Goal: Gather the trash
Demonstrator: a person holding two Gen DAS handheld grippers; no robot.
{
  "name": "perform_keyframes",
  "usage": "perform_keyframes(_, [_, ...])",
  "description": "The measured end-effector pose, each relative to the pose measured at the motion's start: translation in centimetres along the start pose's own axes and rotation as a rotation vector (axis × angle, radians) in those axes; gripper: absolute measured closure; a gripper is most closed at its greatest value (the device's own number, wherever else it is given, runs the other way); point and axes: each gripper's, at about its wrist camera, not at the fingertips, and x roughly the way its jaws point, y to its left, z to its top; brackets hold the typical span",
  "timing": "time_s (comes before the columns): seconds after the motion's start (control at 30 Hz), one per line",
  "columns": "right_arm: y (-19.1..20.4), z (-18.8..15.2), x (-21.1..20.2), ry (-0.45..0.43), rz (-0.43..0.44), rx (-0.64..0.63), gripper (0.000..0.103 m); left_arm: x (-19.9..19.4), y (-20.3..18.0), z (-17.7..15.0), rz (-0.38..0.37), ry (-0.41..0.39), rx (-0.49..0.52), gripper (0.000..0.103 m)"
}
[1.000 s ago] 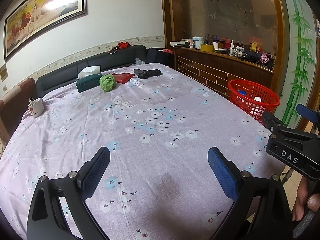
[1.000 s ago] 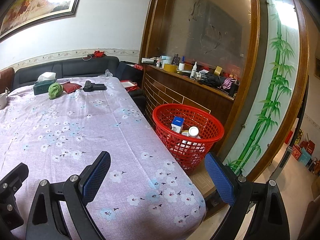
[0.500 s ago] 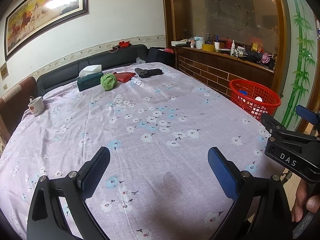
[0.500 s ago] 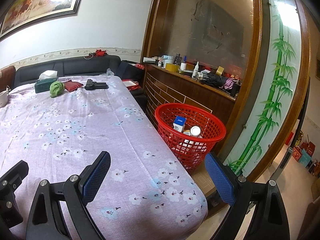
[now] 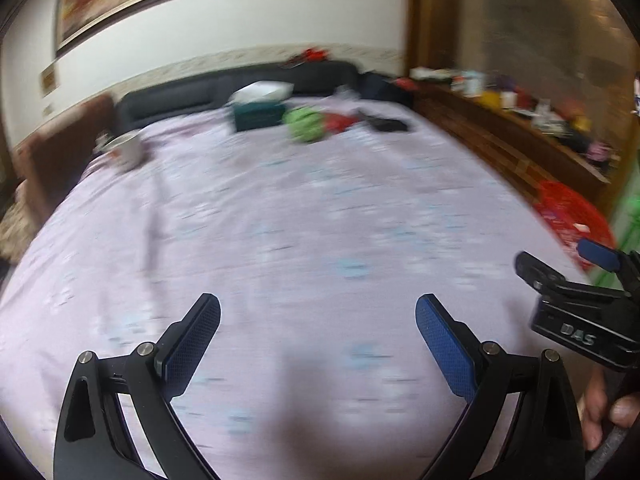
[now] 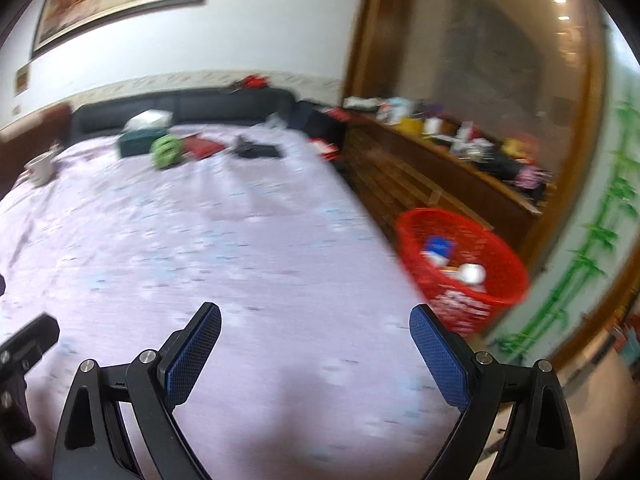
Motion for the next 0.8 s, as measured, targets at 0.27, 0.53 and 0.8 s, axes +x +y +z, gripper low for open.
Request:
perform_keyframes(0.27, [10.2,2.2,4.4,0.17,0.224,-0.086,0.006,4.1,7.9,-0.1,0.231,0.183,-0.084,0.005])
perform_keyframes(0.53, [14.5,1.7,7.7,0.29,0.257,-0.094,0.006,5.9,9.3,-0.1,0.12,0.27,-0.126,0.006])
perform_keyframes(0.8, [14.7,1.9,9.0,0.326,0.246,-0.076,0.006,7.8,9.6,0.6,0.064,0.315,-0.091,0.003])
